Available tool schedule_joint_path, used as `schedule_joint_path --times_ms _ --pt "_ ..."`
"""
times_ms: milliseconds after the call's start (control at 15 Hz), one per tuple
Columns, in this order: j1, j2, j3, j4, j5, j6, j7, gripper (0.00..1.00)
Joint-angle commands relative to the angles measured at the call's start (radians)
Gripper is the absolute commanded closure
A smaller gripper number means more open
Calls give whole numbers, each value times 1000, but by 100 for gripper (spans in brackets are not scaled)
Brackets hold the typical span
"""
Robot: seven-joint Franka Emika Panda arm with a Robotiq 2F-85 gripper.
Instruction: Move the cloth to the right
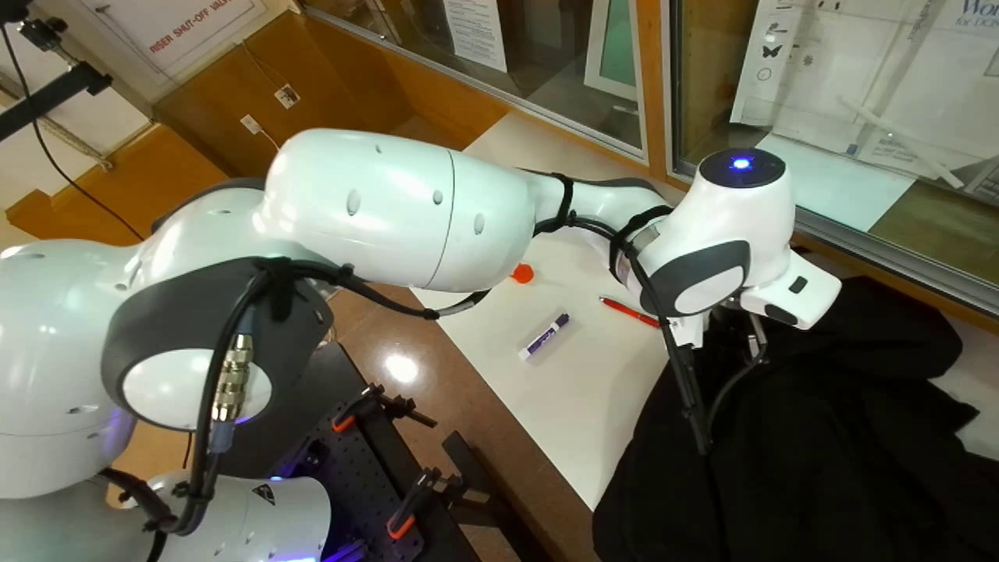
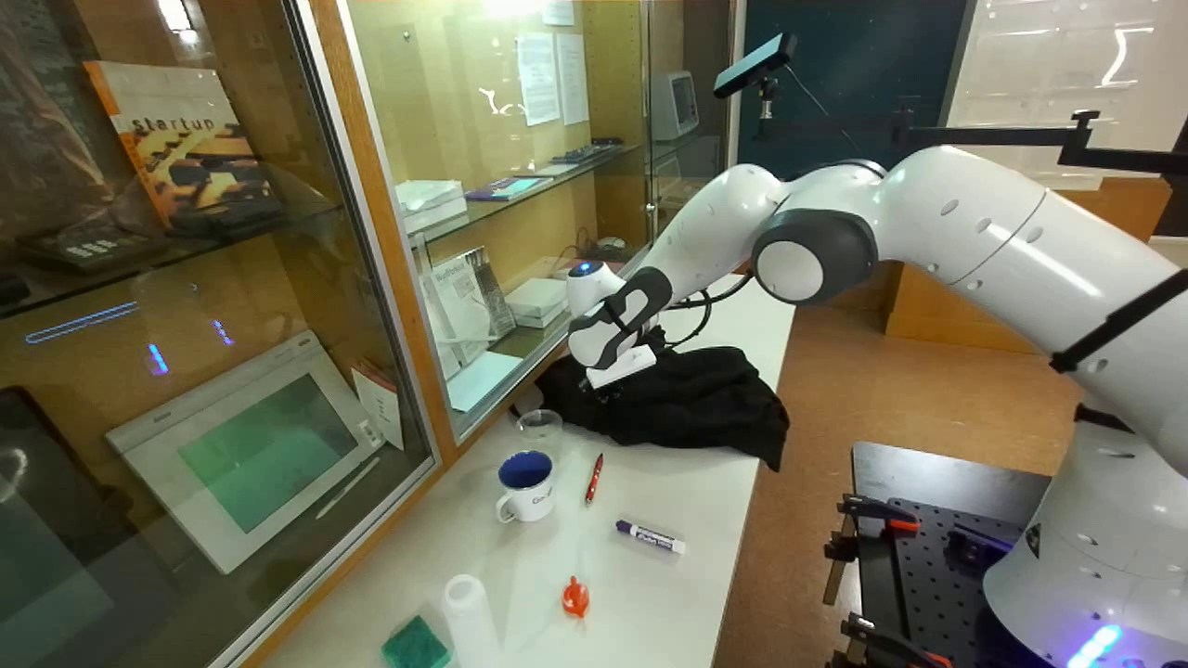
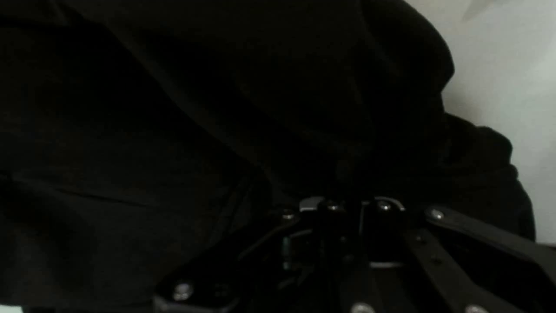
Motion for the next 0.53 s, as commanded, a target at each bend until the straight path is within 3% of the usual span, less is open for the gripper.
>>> schedule_joint_path --times_ms 0,467 --pt "29 -40 -87 -44 17 -10 146 98" --pt "-1 -27 -212 -28 6 -16 394 98"
